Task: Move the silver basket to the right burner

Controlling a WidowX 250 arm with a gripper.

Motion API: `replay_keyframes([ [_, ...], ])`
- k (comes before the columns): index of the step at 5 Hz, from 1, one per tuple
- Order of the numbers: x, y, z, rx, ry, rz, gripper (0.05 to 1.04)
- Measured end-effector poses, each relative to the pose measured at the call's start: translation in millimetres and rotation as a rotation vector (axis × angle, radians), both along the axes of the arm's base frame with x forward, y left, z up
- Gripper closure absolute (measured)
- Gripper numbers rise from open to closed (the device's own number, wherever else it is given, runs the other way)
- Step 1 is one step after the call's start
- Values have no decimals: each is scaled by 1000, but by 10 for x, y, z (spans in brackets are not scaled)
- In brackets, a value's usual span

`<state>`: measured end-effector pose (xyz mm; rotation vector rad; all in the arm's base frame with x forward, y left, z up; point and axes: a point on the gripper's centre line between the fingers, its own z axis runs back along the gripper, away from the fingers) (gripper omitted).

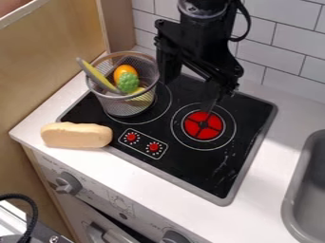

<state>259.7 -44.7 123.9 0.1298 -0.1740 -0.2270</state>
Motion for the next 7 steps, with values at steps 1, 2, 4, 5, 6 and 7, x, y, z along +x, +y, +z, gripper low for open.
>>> replay_keyframes([
  [1, -33, 6, -83, 4, 29, -5, 89],
  [2, -25, 156, -152, -1, 32, -34, 89],
  [4, 38, 417, -176, 12, 12, -89, 89],
  [5, 86, 532, -171, 23, -11, -111, 89],
  [6, 149, 607, -229, 31, -36, -133, 89],
  [7, 210, 683, -353, 16, -56, -169, 89],
])
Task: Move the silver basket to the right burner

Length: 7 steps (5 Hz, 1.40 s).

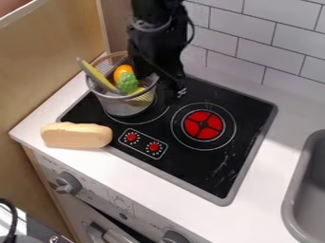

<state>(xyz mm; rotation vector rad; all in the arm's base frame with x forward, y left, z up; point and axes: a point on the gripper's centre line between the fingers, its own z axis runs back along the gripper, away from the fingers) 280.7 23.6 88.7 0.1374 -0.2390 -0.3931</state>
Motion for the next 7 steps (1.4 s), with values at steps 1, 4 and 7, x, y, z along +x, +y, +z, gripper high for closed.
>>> replay_keyframes([
  [1, 58, 41, -81, -6, -28, -31, 89],
  [4, 136, 201, -355, -21, -97, -60, 89],
  [7, 132, 179, -568, -64, -132, -17, 402],
])
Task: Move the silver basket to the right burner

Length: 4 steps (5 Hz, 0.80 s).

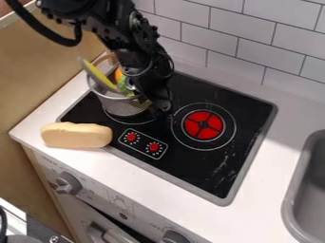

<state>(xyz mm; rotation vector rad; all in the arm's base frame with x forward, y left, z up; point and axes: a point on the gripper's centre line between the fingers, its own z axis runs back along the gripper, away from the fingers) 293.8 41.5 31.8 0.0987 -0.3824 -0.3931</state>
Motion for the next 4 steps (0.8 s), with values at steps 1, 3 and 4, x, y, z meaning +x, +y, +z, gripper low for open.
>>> replay_keyframes([
  [1, -36, -54, -5, -12, 27, 19, 690],
  [3, -81, -240, 250, -15, 104, 67, 1017],
  [4, -60, -359, 468, -4, 107, 100, 1029],
])
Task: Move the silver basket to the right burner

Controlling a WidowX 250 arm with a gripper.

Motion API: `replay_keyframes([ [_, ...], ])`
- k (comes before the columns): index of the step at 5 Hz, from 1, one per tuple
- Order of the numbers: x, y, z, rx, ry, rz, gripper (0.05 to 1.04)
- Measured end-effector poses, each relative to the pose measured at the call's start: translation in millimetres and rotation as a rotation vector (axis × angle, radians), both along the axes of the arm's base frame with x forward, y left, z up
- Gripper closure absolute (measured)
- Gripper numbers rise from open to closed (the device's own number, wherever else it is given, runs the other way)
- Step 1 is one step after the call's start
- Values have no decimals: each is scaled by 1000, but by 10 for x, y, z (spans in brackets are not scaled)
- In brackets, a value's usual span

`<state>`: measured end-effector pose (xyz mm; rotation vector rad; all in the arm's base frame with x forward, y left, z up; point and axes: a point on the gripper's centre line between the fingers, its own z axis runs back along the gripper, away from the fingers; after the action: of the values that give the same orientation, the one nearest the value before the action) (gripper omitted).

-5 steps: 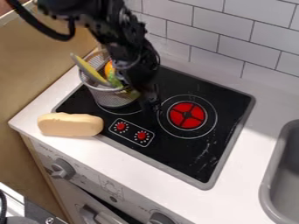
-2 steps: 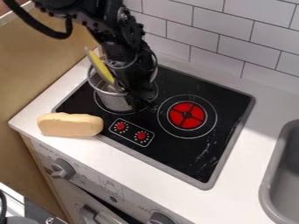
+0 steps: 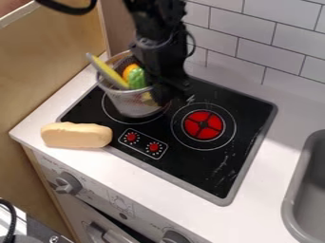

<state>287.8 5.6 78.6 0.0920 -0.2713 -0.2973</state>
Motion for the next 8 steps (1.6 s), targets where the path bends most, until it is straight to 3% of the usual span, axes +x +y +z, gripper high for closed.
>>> replay_keyframes([
  [3, -47, -437, 252, 81, -4, 67, 1029],
  [4, -20, -616, 295, 88, -37, 90, 1029],
  [5, -5, -718, 196, 113, -38, 89, 1029],
  [7, 104, -759, -32, 96, -114, 67, 1029],
  [8, 99, -759, -146, 90, -124, 45, 1029],
])
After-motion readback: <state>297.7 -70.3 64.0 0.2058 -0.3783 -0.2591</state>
